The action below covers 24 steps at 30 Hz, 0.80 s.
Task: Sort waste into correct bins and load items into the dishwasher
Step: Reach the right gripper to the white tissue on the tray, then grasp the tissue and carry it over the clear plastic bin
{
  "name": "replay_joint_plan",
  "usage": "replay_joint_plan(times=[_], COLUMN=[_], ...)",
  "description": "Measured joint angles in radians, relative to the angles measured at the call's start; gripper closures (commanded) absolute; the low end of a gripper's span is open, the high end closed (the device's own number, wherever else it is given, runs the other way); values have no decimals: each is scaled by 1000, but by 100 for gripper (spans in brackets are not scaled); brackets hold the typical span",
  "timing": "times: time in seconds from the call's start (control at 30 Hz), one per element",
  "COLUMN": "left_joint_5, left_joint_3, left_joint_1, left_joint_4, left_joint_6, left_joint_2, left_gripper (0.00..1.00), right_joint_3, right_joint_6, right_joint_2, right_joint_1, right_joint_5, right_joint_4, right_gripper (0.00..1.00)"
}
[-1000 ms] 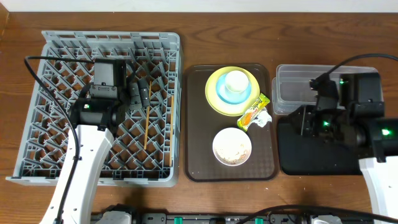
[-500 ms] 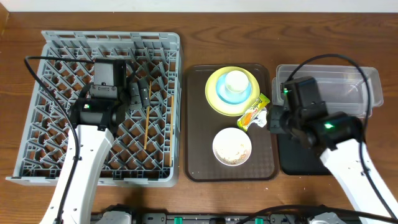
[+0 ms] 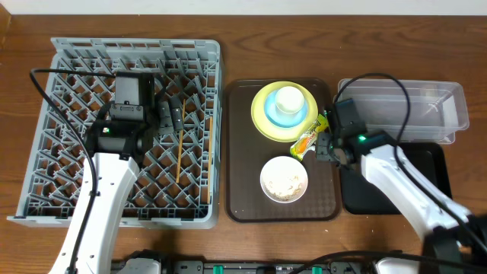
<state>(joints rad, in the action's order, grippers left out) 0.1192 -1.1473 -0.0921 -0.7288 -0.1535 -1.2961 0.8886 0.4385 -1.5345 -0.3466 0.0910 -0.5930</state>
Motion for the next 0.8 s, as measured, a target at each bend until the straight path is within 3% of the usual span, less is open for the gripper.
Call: replay_joint_plan(times=[0.17, 0.27, 0.53, 0.8], left_joint_5=[0, 0, 0, 0], left_joint_3=[0, 0, 0, 0], left_joint_1=[0, 0, 0, 0], left_joint_4=[0, 0, 0, 0], left_joint_6=[0, 0, 0, 0], left_joint_2=[0, 0, 0, 0], left_gripper=[6, 6, 6, 6], right_joint_3=[-2, -2, 1, 15], right_joint_6=[-2, -3, -11, -14], right_joint_2=[-79, -103, -119, -116], right_joint_1=[0, -1, -6, -6], right_joint_5=[0, 4, 27, 44], right_joint_4=[55, 75, 82, 17], right_gripper=[52, 59, 98, 99])
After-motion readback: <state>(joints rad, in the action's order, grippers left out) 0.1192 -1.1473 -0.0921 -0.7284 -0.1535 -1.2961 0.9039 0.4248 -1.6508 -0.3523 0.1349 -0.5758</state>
